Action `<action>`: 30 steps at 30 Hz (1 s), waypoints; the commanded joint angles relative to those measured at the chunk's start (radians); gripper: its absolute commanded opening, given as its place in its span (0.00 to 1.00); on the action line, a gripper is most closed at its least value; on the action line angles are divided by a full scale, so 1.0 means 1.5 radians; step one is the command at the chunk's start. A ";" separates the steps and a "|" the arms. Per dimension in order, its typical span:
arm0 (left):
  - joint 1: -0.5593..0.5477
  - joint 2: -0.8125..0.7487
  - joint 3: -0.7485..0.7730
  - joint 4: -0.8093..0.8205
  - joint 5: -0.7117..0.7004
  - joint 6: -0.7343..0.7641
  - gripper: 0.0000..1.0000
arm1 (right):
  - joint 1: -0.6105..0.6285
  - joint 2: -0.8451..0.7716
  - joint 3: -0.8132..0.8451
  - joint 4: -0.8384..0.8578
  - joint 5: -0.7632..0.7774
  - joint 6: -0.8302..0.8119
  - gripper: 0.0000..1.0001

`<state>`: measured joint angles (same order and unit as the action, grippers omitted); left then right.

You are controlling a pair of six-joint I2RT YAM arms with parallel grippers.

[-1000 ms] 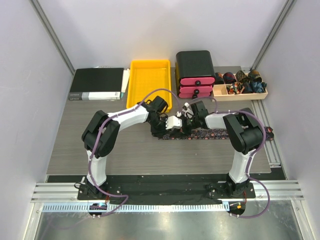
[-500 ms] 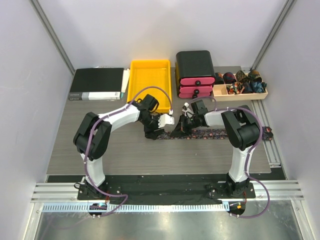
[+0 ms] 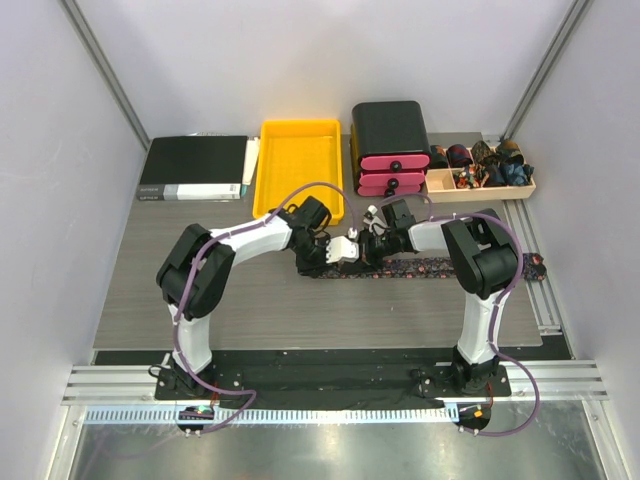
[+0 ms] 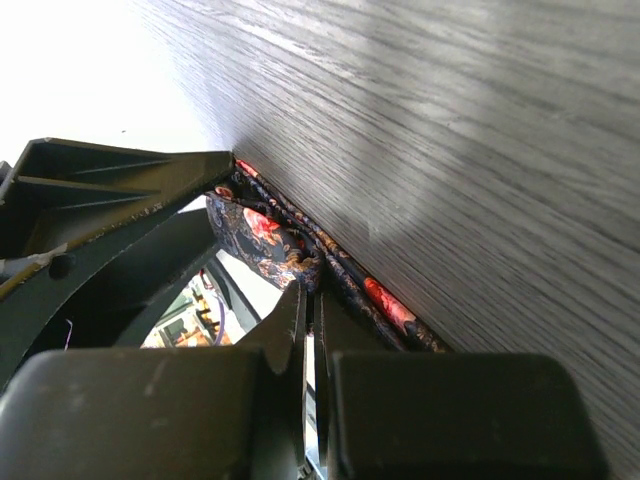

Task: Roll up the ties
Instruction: Roll the tie at the center of the board.

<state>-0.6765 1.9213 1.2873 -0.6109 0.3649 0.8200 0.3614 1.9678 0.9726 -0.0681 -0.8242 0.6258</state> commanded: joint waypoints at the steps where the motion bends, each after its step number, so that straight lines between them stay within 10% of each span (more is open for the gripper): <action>1: -0.001 -0.040 -0.007 0.023 0.014 -0.019 0.34 | 0.003 0.039 -0.015 -0.029 0.093 -0.037 0.01; 30: -0.045 0.096 0.131 -0.076 0.055 -0.048 0.27 | -0.006 -0.011 -0.011 -0.021 0.003 -0.007 0.14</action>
<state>-0.7345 2.0449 1.4818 -0.6697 0.4530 0.7330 0.3576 1.9701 0.9668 -0.0456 -0.8494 0.6399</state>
